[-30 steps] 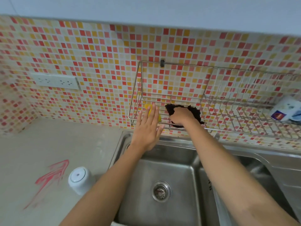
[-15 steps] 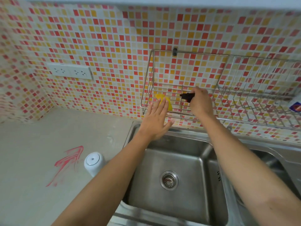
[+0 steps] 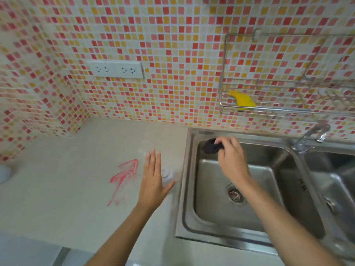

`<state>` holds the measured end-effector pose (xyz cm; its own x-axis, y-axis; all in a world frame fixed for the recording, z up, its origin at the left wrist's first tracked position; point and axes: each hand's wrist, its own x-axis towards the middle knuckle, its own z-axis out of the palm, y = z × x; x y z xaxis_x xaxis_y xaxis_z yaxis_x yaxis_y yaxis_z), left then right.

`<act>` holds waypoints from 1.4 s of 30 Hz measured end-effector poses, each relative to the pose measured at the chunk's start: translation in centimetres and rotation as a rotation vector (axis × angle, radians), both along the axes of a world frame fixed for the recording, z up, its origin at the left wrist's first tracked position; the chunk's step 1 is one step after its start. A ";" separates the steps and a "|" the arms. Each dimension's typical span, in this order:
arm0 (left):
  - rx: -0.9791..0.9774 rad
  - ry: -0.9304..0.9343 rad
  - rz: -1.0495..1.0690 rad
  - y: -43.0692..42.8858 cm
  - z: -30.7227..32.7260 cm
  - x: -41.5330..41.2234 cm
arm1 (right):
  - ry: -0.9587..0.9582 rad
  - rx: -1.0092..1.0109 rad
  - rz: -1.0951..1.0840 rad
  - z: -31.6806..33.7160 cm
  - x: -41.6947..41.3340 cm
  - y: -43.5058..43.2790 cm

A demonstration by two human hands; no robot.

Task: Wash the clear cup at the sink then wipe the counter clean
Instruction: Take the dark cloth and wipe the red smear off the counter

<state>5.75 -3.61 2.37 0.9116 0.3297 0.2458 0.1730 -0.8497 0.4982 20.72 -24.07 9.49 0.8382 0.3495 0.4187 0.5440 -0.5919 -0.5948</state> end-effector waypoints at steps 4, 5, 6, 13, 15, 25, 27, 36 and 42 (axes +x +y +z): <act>-0.240 0.094 -0.081 4.0 -3.0 -2.3 | 0.421 -0.028 -0.178 -6.6 -5.8 3.5; -0.287 0.118 -0.118 4.6 -3.9 -2.4 | 0.475 -0.042 -0.218 -7.7 -6.9 4.1; -0.350 0.130 -0.153 5.2 -5.0 -2.3 | 0.510 -0.053 -0.251 -8.5 -7.9 4.7; -0.692 0.142 -0.156 6.9 -8.5 -0.2 | 0.630 -0.299 -0.278 -11.7 -14.5 7.5; -0.703 0.123 -0.189 6.8 -8.6 0.4 | 0.564 -0.482 -0.294 -12.3 -15.8 8.0; -0.806 -0.081 -0.030 12.2 -4.4 -0.8 | 0.146 -0.418 -0.036 -16.1 -17.2 12.7; -0.778 -0.102 0.060 15.4 -3.1 -2.6 | 0.195 -0.395 0.189 -16.9 -18.4 15.0; -0.720 -0.164 0.278 25.0 0.0 -9.8 | -0.012 -0.759 0.542 -18.1 -15.7 24.6; -0.718 -0.192 0.282 27.5 0.0 -10.1 | 0.223 -0.776 0.128 -18.7 -5.0 34.8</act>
